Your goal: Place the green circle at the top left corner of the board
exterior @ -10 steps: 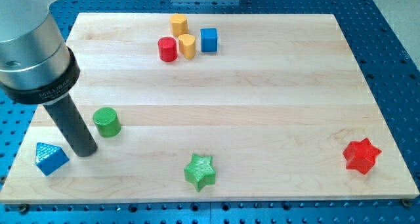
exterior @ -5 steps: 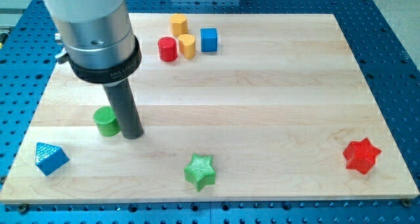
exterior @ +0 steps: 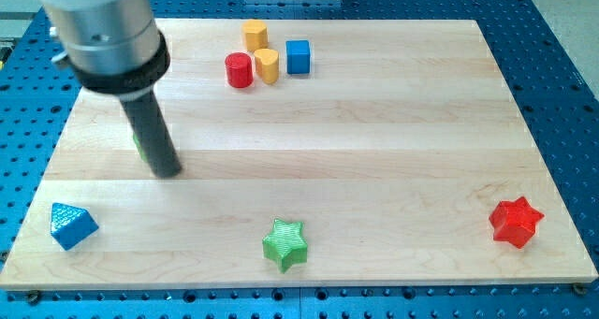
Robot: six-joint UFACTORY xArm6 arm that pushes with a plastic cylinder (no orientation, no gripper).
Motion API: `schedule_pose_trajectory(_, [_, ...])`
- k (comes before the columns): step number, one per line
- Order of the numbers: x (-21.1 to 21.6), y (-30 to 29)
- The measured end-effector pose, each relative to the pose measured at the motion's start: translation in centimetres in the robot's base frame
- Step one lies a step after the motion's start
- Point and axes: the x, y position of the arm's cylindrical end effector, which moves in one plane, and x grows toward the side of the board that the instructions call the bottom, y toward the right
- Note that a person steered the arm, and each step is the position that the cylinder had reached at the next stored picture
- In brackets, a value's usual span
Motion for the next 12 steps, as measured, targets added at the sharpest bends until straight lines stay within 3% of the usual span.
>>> schedule_pose_trajectory(3, [0.0,1.1])
schedule_pose_trajectory(6, [0.4,-2.8])
schedule_pose_trajectory(8, [-1.4,-2.0])
schedule_pose_trajectory(11, [-15.6,-1.4])
schedule_pose_trajectory(12, [-13.8,-1.4])
